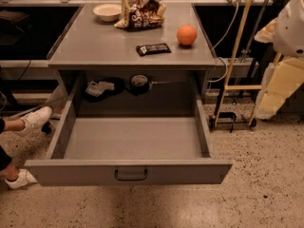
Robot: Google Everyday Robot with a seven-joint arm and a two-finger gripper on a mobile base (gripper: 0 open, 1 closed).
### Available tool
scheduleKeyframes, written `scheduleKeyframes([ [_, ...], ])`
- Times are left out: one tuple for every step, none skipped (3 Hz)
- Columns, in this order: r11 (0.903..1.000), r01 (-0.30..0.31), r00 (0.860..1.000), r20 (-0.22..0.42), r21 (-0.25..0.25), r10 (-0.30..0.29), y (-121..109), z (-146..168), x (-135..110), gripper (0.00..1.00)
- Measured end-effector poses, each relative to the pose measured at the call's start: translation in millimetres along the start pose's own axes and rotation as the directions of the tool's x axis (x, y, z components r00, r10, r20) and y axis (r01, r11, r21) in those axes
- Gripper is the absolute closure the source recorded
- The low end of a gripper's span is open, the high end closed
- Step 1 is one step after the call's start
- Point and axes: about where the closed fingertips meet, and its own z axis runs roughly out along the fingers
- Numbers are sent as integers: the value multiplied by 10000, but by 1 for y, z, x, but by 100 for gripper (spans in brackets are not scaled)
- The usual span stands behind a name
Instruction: Place orange into top drawer
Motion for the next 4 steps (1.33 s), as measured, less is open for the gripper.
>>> scheduleKeyframes([
  [9992,89,9999,89,382,-93,-42,11,-9,0],
  [9966,-89,9978,669,823,34,-98,30,-19,0],
  [9966,-90,9977,670,824,34,-98,30,-19,0],
  [9949,-184,9953,964,987,89,-107,35,-22,0],
])
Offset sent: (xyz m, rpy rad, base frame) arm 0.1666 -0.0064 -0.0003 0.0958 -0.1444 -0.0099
